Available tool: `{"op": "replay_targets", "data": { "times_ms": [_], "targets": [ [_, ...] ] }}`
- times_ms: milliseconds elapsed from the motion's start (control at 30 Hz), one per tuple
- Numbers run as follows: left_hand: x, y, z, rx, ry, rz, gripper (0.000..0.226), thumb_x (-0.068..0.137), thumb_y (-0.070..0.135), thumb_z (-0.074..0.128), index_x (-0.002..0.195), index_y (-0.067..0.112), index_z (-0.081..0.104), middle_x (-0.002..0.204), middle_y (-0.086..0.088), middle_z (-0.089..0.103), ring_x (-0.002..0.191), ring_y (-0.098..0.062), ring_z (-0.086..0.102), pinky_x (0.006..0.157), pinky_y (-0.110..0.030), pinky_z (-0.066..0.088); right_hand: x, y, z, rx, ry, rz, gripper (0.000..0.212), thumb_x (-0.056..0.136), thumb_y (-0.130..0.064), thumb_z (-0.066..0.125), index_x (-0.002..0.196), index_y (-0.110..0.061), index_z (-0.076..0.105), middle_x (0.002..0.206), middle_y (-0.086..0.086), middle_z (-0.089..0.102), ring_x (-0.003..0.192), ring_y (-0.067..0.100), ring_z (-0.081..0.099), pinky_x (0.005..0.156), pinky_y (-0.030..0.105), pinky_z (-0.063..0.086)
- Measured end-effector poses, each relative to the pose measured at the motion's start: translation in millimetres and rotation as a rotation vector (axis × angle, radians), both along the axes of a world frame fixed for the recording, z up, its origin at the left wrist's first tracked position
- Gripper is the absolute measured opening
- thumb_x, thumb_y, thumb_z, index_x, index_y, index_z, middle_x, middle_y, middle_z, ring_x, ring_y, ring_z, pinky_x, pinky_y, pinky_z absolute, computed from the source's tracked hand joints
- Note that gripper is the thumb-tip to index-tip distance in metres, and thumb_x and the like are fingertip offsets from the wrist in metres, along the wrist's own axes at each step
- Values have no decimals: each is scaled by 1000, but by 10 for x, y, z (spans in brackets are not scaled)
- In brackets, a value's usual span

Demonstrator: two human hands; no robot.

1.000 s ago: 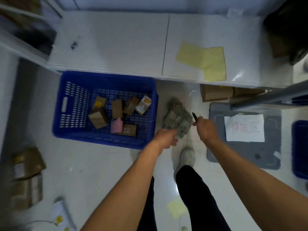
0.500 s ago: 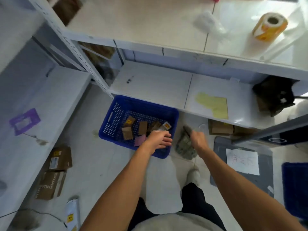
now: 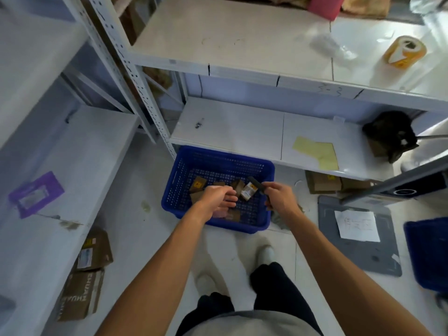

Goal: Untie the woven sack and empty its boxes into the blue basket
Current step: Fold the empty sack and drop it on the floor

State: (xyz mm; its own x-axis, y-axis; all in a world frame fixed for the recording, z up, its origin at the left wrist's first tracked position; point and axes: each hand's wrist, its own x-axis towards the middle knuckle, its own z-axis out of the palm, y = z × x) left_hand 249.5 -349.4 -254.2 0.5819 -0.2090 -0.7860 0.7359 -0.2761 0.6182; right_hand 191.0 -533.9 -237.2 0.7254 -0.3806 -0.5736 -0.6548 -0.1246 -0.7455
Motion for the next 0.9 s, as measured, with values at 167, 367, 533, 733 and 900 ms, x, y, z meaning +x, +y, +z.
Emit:
{"op": "replay_targets", "data": {
  "times_ms": [167, 367, 533, 733, 900],
  "targets": [
    [258, -85, -7, -76, 25, -22, 42, 98, 38, 59, 113, 0, 71, 109, -17, 75, 92, -26, 72, 80, -32, 55, 223, 97, 10, 62, -43, -75, 33, 99, -1, 45, 122, -14, 66, 87, 9, 68, 63, 16, 60, 54, 29, 54],
    [597, -191, -103, -89, 48, -21, 32, 99, 33, 61, 110, 5, 73, 105, -13, 78, 88, -21, 75, 80, -31, 58, 707, 82, -171, 279, -29, -164, 35, 97, 4, 46, 126, -8, 63, 87, 12, 72, 64, 18, 71, 62, 31, 60],
    [1025, -285, -182, -43, -18, 43, 31, 98, 36, 62, 108, 9, 73, 97, -9, 79, 94, -28, 76, 95, -44, 56, 1169, 85, -255, 405, -32, -97, 34, 99, 2, 46, 127, -5, 64, 101, 15, 74, 77, 21, 73, 71, 33, 62],
    [1546, -378, -395, 10, -74, 70, 26, 99, 23, 62, 111, 2, 72, 103, -17, 77, 94, -30, 74, 76, -36, 62, 1579, 68, -479, 341, -34, 38, 33, 99, -2, 50, 127, -10, 65, 92, 11, 75, 70, 18, 69, 71, 35, 59],
    [2025, -477, -858, 41, -33, 78, 21, 99, 21, 61, 104, 5, 73, 98, -16, 77, 88, -28, 73, 95, -46, 55, 1961, 49, -1065, -66, -44, 189, 28, 95, -24, 63, 122, -18, 65, 106, 3, 72, 89, 23, 69, 83, 44, 58]
  ]
}}
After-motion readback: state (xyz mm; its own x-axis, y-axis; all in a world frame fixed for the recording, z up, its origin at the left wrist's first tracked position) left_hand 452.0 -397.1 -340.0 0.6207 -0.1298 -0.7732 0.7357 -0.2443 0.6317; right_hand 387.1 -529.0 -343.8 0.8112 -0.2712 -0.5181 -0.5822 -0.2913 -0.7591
